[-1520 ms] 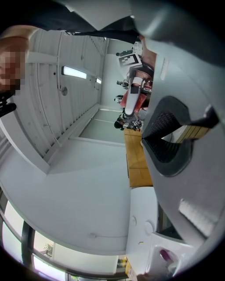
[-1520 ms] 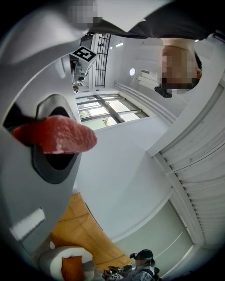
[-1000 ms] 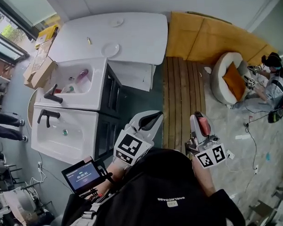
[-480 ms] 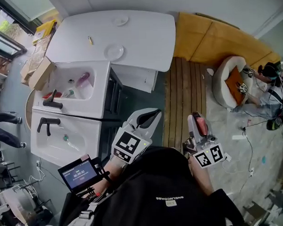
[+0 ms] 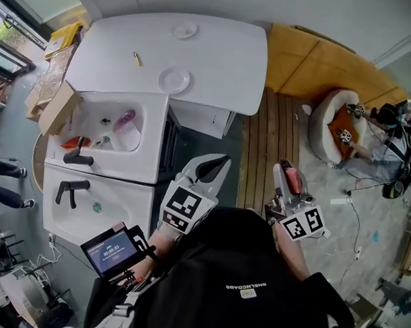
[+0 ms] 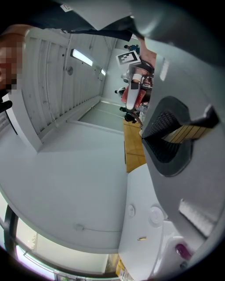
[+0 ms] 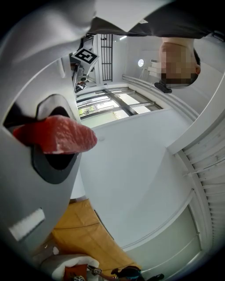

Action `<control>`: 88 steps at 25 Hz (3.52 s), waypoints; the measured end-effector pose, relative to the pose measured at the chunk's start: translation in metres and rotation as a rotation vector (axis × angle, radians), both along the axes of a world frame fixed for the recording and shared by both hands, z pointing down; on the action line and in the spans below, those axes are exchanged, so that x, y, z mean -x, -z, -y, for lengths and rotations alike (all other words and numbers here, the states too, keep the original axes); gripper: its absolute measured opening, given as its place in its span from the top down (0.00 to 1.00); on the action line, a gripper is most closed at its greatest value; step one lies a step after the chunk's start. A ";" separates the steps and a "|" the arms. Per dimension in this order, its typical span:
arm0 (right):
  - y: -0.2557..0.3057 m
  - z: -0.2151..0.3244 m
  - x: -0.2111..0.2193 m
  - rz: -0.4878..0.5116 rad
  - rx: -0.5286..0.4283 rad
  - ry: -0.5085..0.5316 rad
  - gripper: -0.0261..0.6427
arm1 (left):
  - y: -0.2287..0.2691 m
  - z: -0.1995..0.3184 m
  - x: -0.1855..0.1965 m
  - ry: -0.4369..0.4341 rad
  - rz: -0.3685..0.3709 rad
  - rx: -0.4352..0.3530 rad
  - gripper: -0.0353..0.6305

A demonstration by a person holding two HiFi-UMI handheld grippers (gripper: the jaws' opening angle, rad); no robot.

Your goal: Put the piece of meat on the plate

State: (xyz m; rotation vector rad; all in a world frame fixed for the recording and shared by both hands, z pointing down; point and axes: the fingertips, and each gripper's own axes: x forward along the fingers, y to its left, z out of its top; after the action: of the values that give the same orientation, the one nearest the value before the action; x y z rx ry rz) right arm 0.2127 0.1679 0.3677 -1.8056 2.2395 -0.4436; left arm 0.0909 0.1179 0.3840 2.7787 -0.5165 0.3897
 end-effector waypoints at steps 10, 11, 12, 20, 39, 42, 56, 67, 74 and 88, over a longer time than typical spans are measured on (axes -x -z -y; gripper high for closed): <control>0.004 0.039 0.012 0.013 -0.004 0.009 0.86 | -0.003 0.031 0.021 0.029 0.016 0.004 0.92; 0.004 0.040 0.014 0.013 -0.005 0.013 0.86 | -0.002 0.032 0.022 0.037 0.013 -0.001 0.92; 0.004 0.041 0.015 0.012 -0.005 0.017 0.86 | -0.002 0.033 0.024 0.044 0.011 -0.005 0.92; 0.003 0.058 0.016 0.011 -0.004 0.044 0.86 | -0.009 0.046 0.040 0.100 0.025 0.005 0.92; -0.026 0.199 0.033 -0.002 0.043 0.308 0.86 | -0.014 0.121 0.082 0.394 0.064 0.026 0.92; -0.033 0.228 0.040 -0.003 0.065 0.368 0.86 | -0.014 0.139 0.089 0.456 0.076 0.034 0.92; -0.068 0.350 0.088 -0.084 0.113 0.699 0.86 | -0.013 0.201 0.112 0.734 0.096 0.066 0.92; -0.133 0.408 0.129 -0.220 0.186 0.929 0.86 | -0.023 0.195 0.126 0.944 0.130 0.117 0.92; -0.184 0.437 0.185 -0.324 0.264 1.048 0.86 | -0.038 0.187 0.167 1.077 0.132 0.167 0.92; -0.279 0.446 0.213 -0.502 0.397 1.219 0.86 | -0.052 0.147 0.162 1.299 0.099 0.289 0.92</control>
State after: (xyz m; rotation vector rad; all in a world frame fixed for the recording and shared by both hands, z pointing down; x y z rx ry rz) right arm -0.0003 -0.2783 0.6470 -0.3959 3.6350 -0.6949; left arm -0.0714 -0.0287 0.4356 1.6425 -1.8701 0.2316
